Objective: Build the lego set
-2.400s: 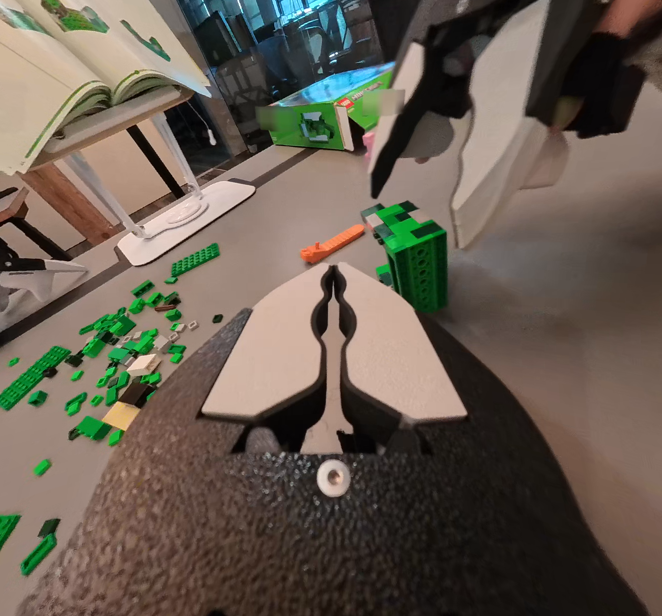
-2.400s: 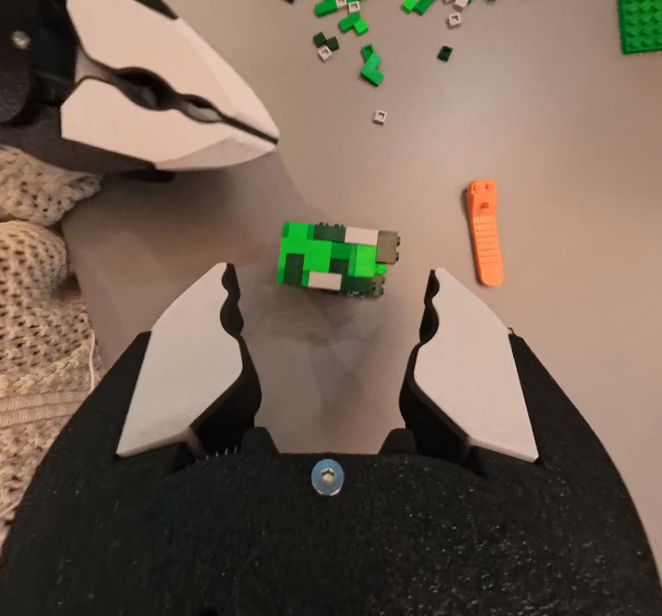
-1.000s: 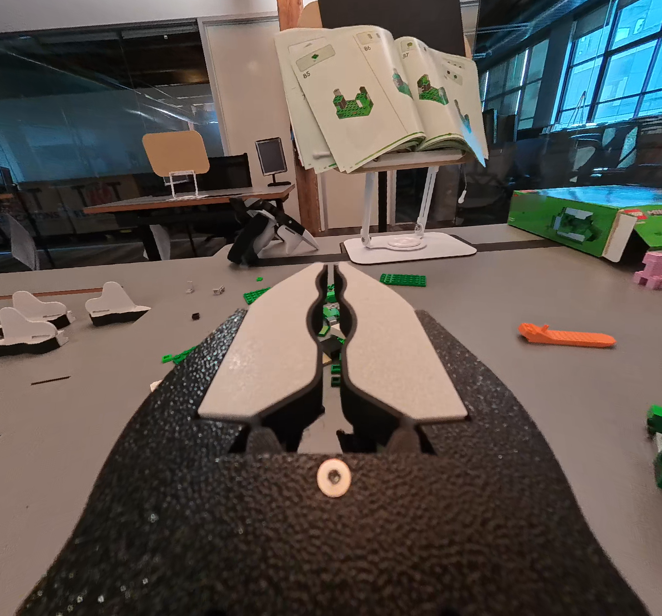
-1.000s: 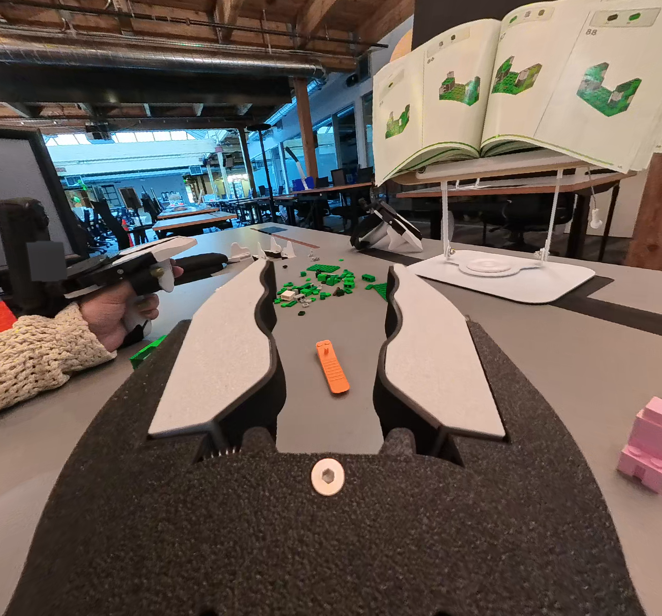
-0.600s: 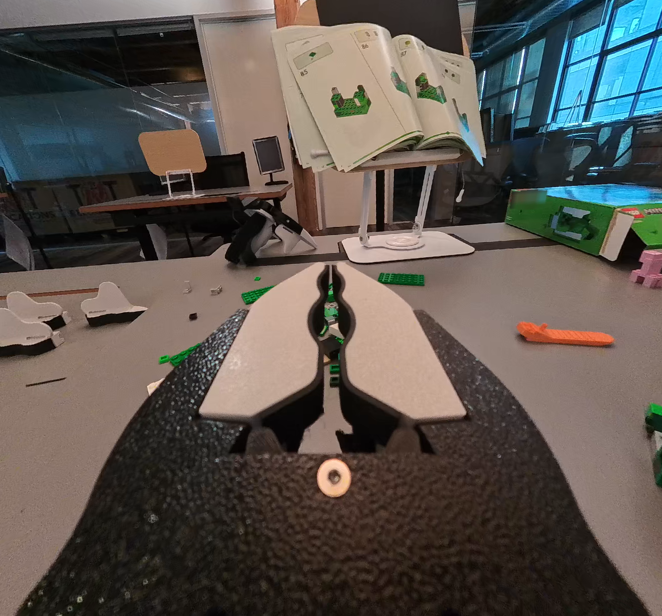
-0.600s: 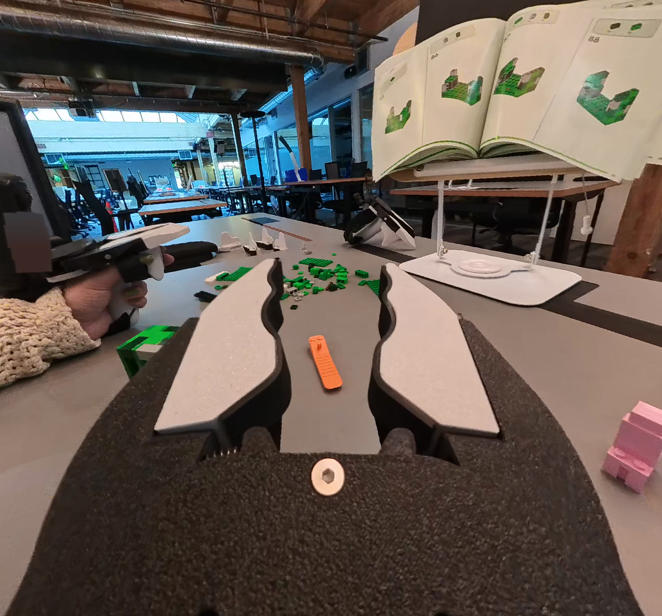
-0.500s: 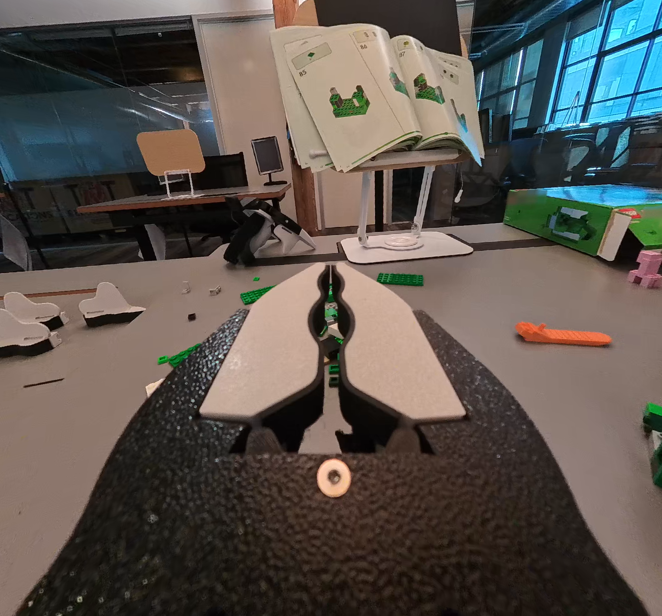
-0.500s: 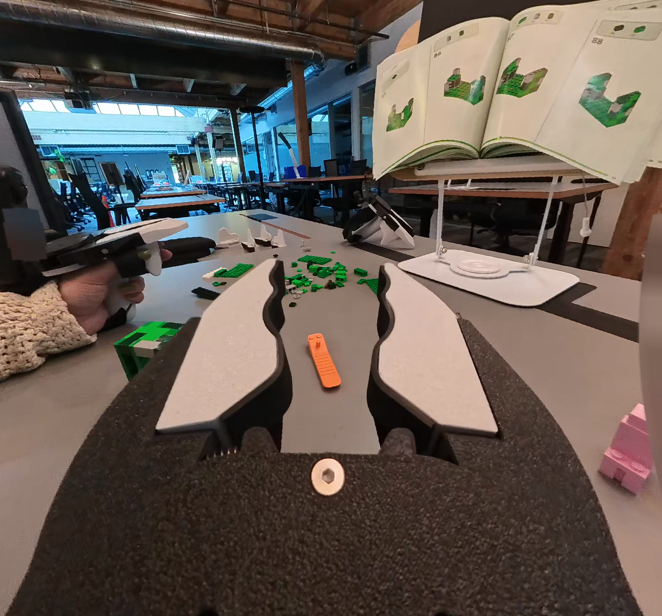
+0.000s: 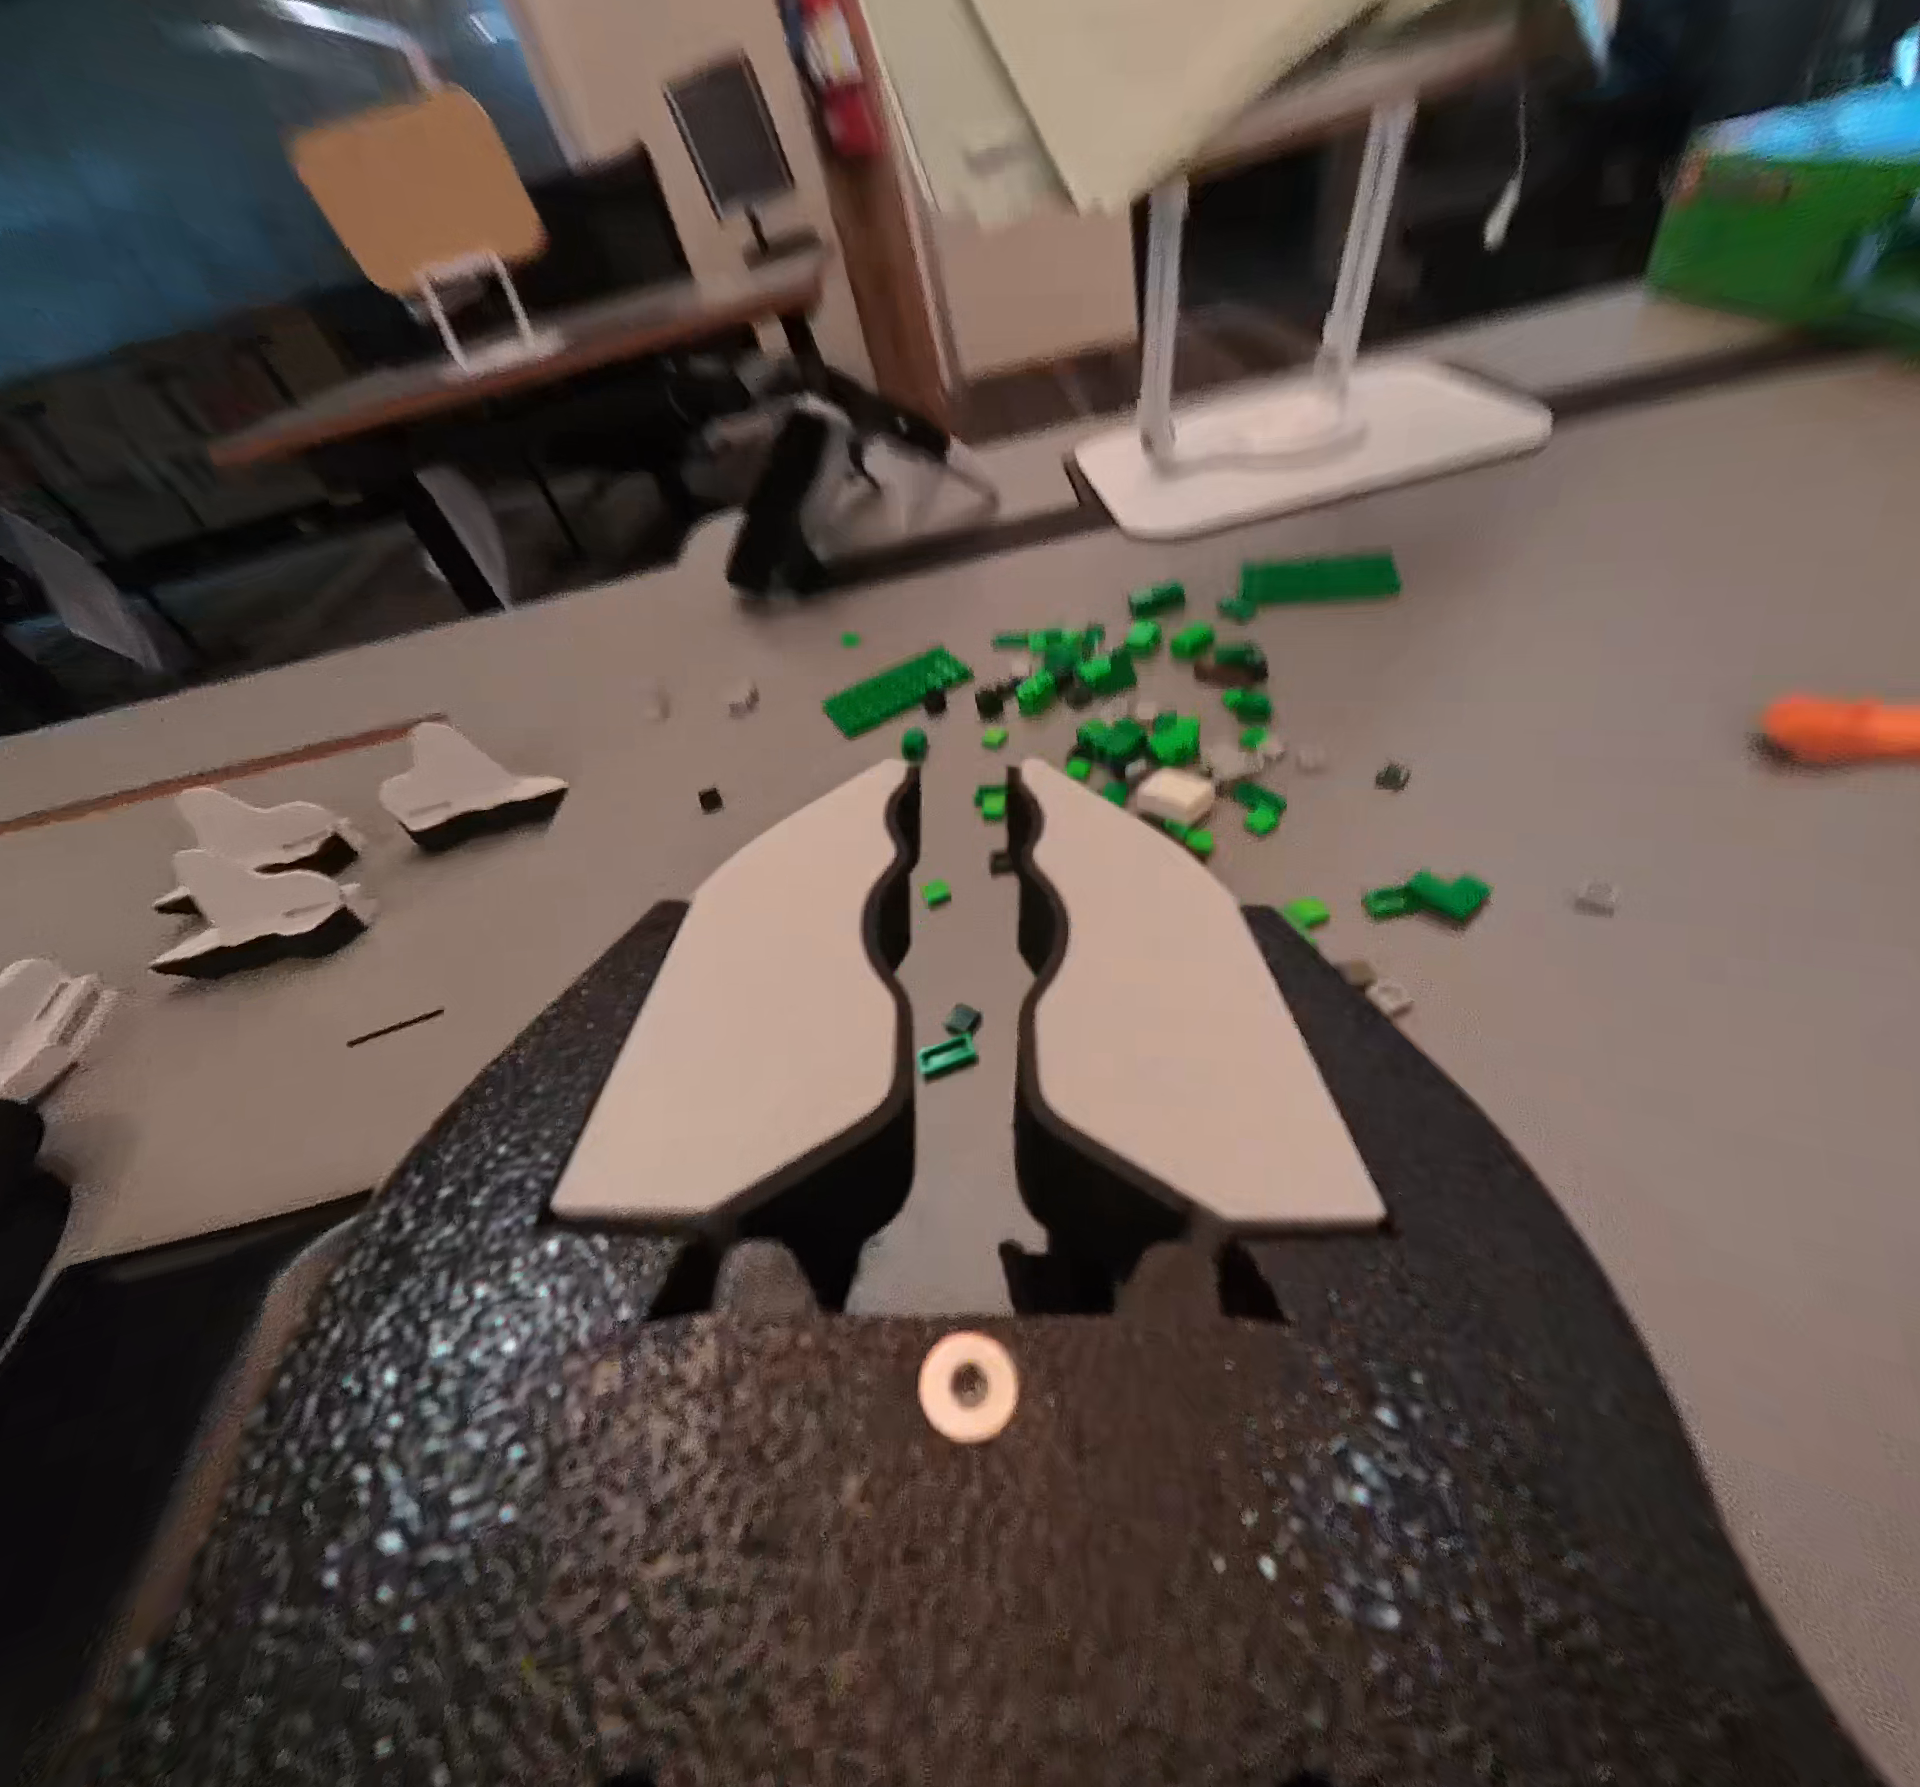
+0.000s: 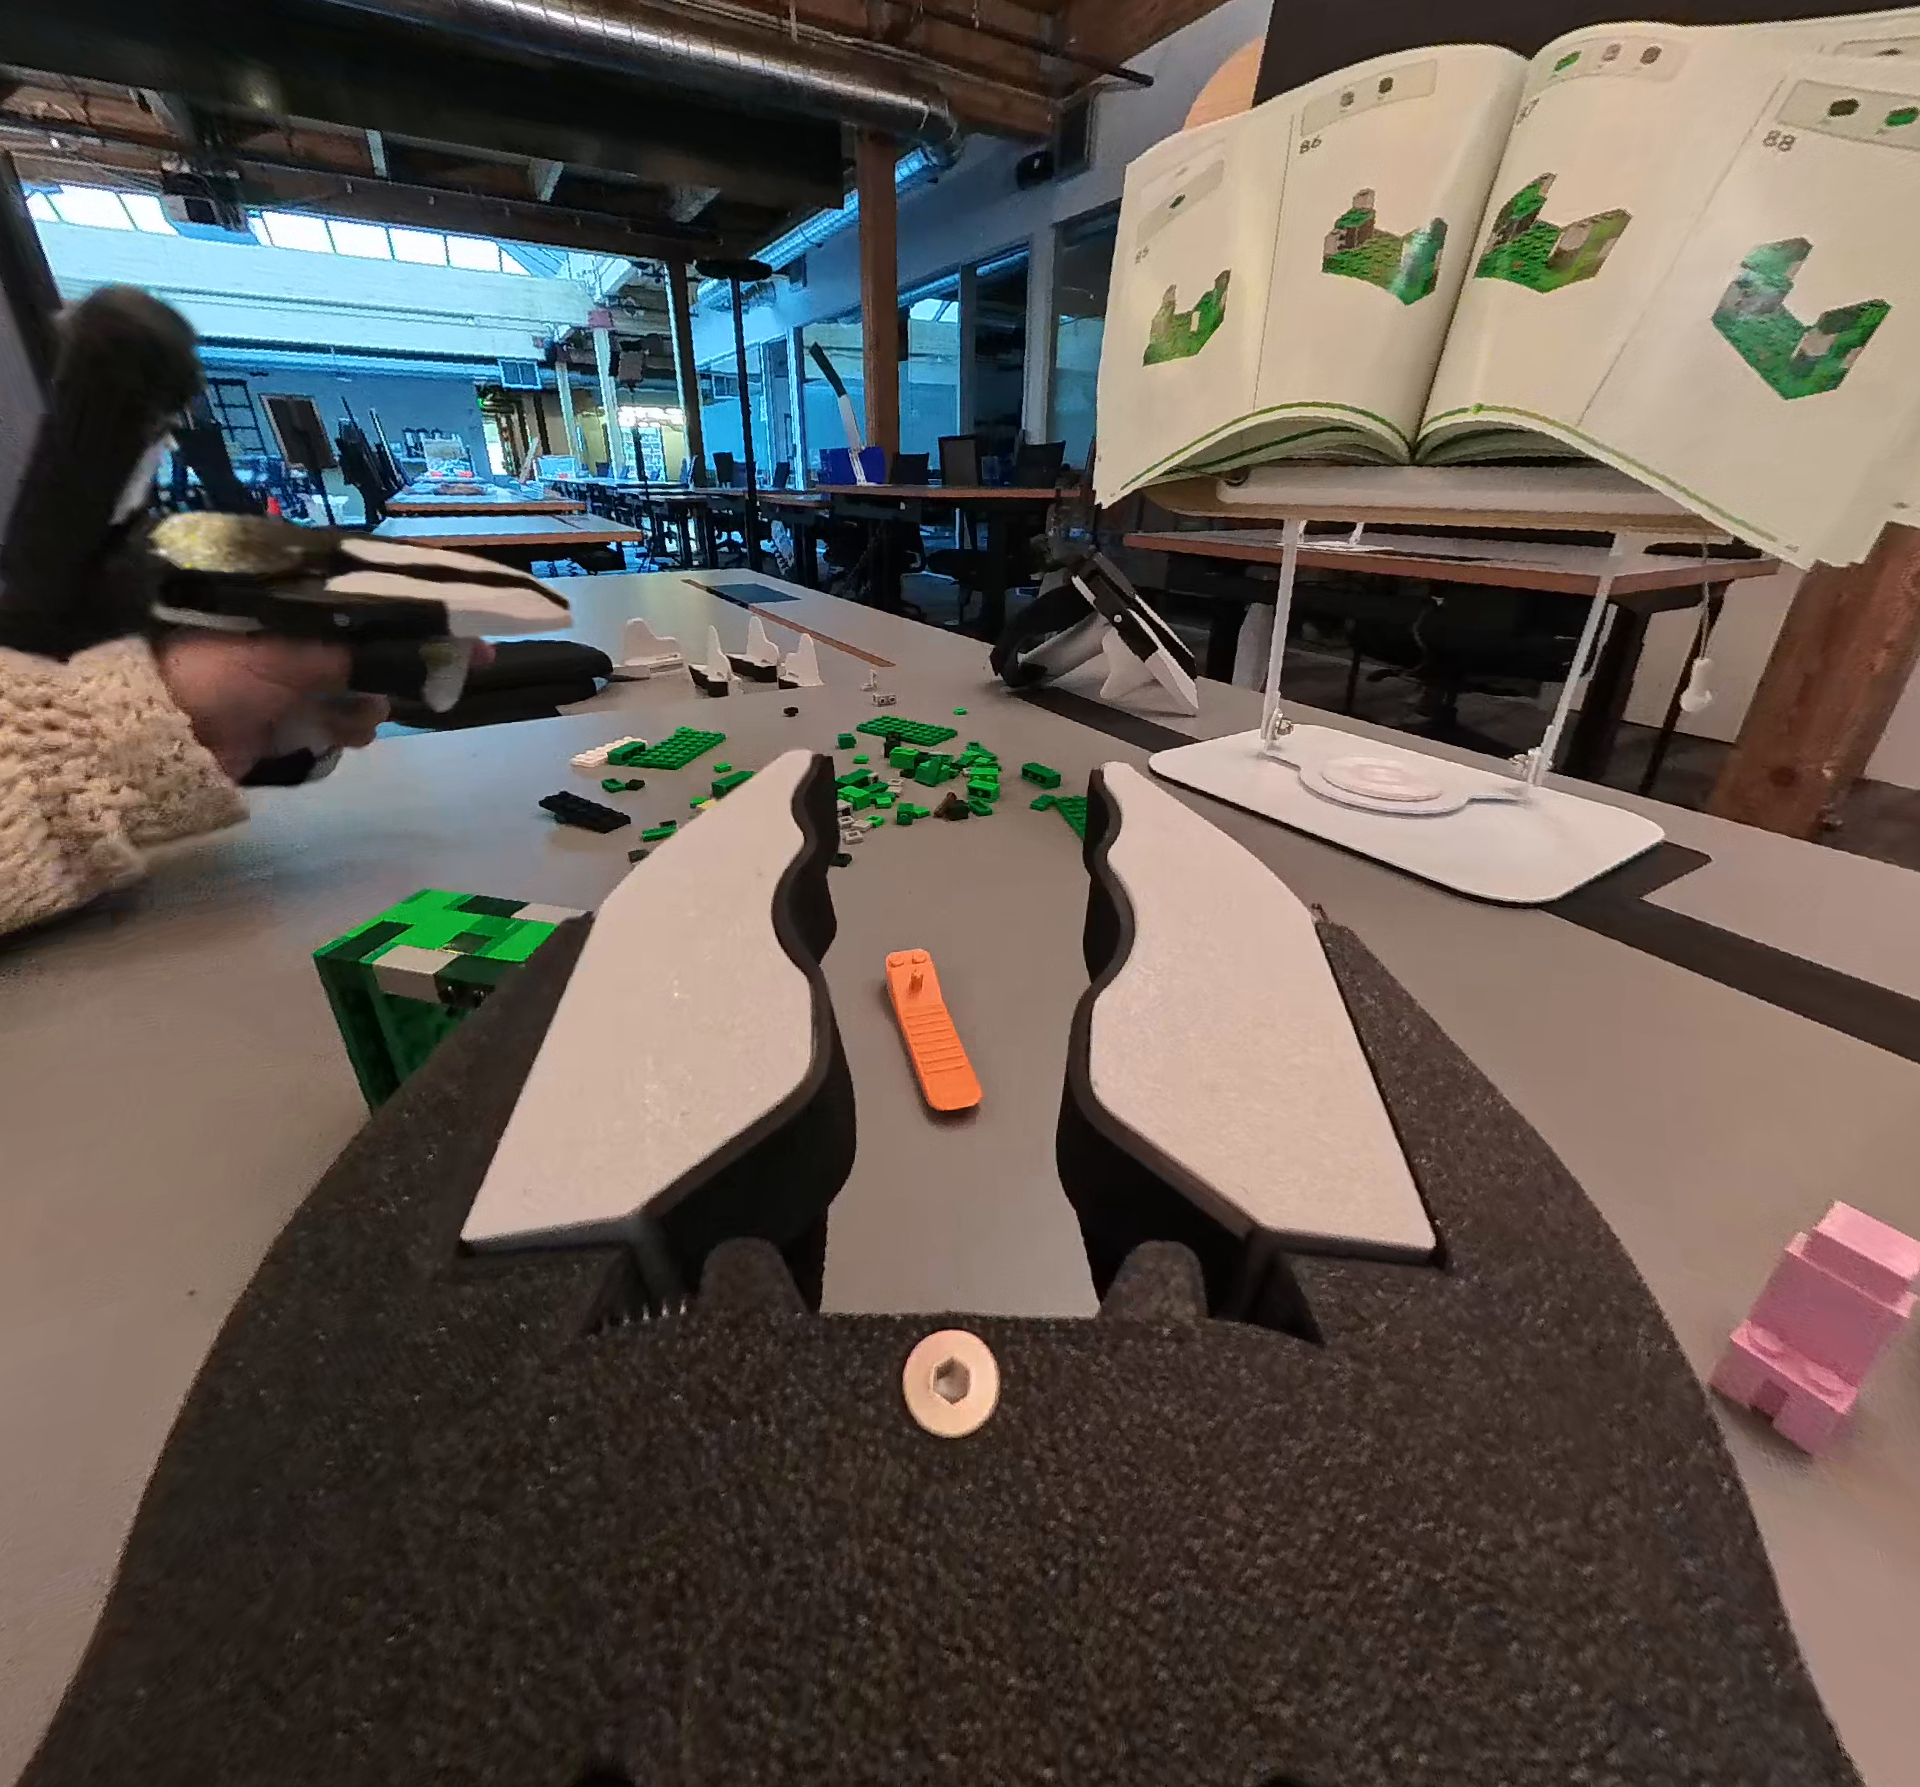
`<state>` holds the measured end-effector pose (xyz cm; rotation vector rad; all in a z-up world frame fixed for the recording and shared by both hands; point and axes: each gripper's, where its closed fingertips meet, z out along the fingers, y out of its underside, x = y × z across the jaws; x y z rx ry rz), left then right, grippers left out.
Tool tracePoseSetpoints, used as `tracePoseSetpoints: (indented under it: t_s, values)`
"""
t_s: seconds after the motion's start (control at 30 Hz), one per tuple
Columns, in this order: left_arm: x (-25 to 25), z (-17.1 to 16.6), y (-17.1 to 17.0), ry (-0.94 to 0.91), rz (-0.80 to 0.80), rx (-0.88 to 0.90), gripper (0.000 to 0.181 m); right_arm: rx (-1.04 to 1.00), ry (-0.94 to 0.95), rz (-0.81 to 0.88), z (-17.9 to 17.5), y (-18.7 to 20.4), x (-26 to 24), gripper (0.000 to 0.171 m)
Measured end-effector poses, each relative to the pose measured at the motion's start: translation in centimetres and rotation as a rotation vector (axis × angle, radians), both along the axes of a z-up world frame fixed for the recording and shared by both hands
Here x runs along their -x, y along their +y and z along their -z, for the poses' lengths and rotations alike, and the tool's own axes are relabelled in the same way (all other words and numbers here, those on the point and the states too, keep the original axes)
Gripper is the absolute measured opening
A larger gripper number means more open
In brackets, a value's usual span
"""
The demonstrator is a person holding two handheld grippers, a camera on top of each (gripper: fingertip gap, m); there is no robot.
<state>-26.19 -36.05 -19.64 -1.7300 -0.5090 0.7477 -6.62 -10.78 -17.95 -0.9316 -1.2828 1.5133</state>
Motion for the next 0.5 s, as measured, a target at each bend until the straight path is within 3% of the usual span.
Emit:
tracePoseSetpoints:
  t_s: [0.23,0.5]
  values:
    - [1.3,3.0,3.8,-0.143,0.268,0.273,0.018,-0.008,-0.003,-0.002,0.1,-0.1,0.1,0.044]
    - [1.7,6.1,10.8,-0.019,0.635,0.67,0.008,0.026,-0.012,-0.009,0.1,0.2,0.1,0.043]
